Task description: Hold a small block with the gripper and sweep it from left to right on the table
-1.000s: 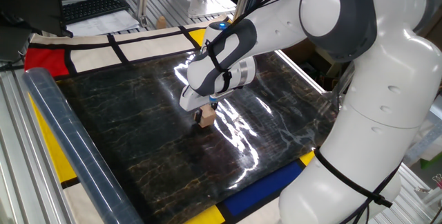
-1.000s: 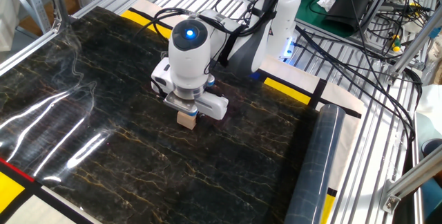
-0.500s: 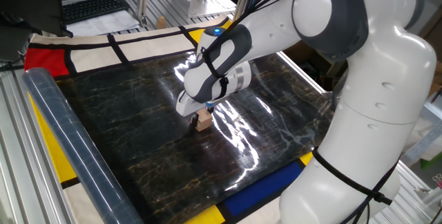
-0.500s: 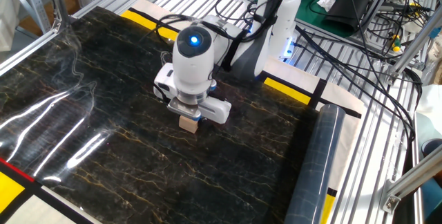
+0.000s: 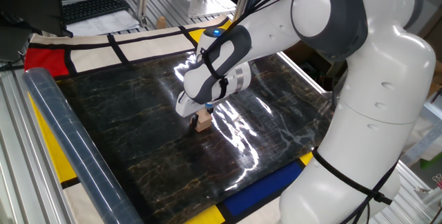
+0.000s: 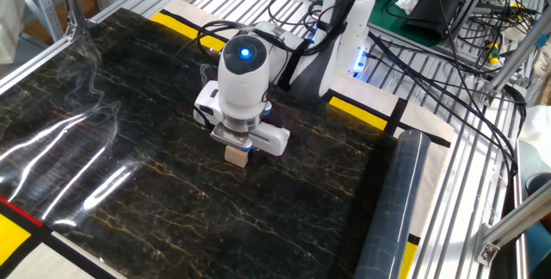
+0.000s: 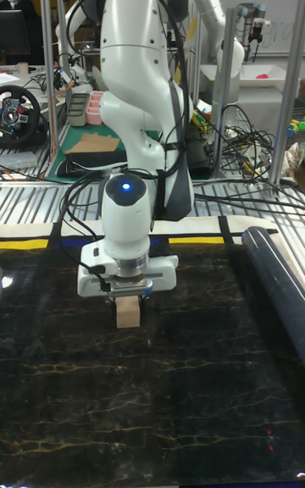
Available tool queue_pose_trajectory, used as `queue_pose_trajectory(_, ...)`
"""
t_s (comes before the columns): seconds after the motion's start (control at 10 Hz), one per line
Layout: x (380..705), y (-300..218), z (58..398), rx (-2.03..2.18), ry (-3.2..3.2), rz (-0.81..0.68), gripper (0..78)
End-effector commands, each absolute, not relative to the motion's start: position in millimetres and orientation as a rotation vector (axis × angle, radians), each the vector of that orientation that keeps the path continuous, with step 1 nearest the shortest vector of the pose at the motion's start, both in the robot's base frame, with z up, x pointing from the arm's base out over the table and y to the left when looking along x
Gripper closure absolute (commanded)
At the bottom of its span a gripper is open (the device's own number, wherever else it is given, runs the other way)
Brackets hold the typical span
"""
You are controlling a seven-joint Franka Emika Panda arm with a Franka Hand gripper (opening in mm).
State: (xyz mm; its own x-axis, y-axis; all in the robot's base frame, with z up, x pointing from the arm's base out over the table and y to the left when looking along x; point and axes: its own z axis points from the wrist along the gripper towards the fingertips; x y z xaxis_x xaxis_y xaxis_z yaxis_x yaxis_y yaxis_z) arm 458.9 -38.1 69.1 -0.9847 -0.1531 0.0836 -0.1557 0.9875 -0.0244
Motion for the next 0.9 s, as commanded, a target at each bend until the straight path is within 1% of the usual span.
queue_pose_trajectory(0.1, 456, -16, 60, 0.216, -3.066, 0.028, 76.4)
queue_pose_trajectory(0.5, 450, 19, 59, 0.167, -3.071, 0.023, 76.4)
queue_pose_trajectory(0.9, 437, 54, 62, 0.102, -3.069, 0.025, 76.4)
